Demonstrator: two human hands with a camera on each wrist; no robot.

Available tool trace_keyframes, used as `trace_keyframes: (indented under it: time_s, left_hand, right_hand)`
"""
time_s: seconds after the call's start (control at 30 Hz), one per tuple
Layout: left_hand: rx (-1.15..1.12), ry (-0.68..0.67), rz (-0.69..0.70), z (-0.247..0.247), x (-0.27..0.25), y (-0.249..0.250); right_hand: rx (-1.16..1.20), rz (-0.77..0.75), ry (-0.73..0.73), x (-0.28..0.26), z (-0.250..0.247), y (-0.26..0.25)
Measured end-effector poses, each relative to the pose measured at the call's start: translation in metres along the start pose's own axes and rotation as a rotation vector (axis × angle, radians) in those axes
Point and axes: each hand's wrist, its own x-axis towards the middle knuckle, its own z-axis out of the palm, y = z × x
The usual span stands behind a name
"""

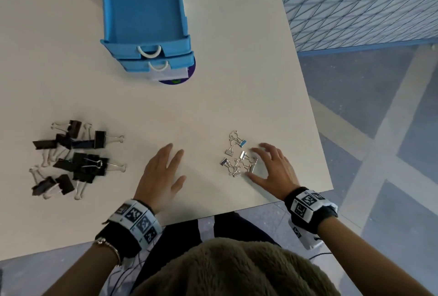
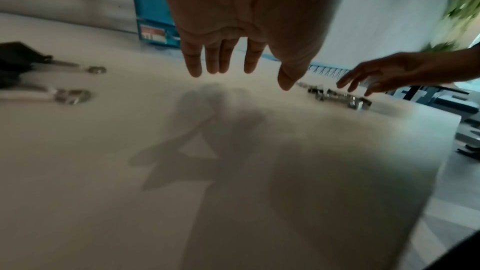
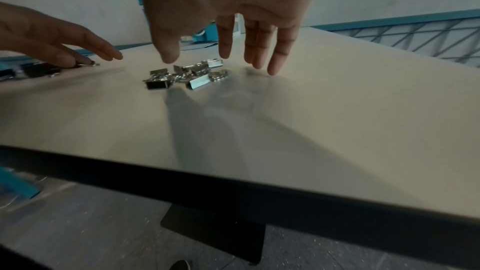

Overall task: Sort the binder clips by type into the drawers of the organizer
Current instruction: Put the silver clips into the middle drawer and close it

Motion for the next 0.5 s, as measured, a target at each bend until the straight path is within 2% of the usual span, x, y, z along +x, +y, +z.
trace_keyframes:
  time_s: [0.27,0.5]
  left_hand:
    - [0.067,-0.019,-0.142,0.035,-0.026,0.001]
    - [0.109,-0.055,-0.208,0.044,-0.040,0.007]
  right_hand:
    - [-0.047,-0.174,0.001,0.008,0.002,0.007]
    - [-0.005,-0.184,0.013,0.015,0.003,0.008]
